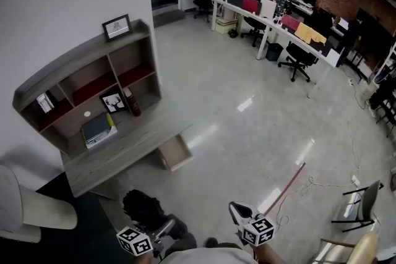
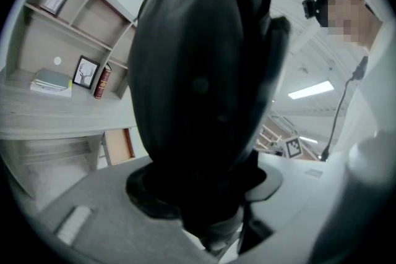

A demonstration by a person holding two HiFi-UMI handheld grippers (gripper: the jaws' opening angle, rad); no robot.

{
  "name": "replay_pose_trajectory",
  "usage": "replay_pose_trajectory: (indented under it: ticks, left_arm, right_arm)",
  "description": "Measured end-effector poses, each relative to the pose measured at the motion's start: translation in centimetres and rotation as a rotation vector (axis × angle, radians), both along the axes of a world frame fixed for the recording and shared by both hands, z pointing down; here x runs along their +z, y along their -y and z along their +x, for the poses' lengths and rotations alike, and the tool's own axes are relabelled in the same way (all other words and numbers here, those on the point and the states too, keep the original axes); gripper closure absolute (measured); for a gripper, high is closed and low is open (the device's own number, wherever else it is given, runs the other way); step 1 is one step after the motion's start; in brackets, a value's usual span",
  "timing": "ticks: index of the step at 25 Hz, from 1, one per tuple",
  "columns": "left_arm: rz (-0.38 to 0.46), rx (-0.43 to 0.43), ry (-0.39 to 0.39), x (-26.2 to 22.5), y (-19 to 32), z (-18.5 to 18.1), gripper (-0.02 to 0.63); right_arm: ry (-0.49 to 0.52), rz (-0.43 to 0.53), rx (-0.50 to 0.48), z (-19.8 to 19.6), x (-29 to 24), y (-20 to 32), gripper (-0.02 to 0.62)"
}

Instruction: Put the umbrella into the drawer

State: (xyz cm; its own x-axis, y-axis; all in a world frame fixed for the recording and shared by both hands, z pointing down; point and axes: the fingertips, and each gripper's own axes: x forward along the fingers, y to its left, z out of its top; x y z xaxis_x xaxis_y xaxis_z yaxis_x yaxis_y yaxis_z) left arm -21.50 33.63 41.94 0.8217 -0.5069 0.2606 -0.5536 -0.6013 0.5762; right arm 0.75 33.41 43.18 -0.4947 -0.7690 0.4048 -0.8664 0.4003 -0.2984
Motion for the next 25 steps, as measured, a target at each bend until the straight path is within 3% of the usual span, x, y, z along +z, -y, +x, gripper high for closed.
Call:
replay_pose_trajectory:
  ticks: [17, 25]
  left_arm:
    - [0.004, 0.115, -0.011, 0.5, 7.9, -5.6, 0.360]
    - [-0.016, 0.127, -0.016, 1.3, 9.6, -6.9, 0.360]
  right_arm:
    - [-0.017, 0.008, 0.157, -3.6, -0.9, 5.4, 0.589]
    - [-0.024, -0.005, 0.170, -5.2, -0.2, 6.6, 0.589]
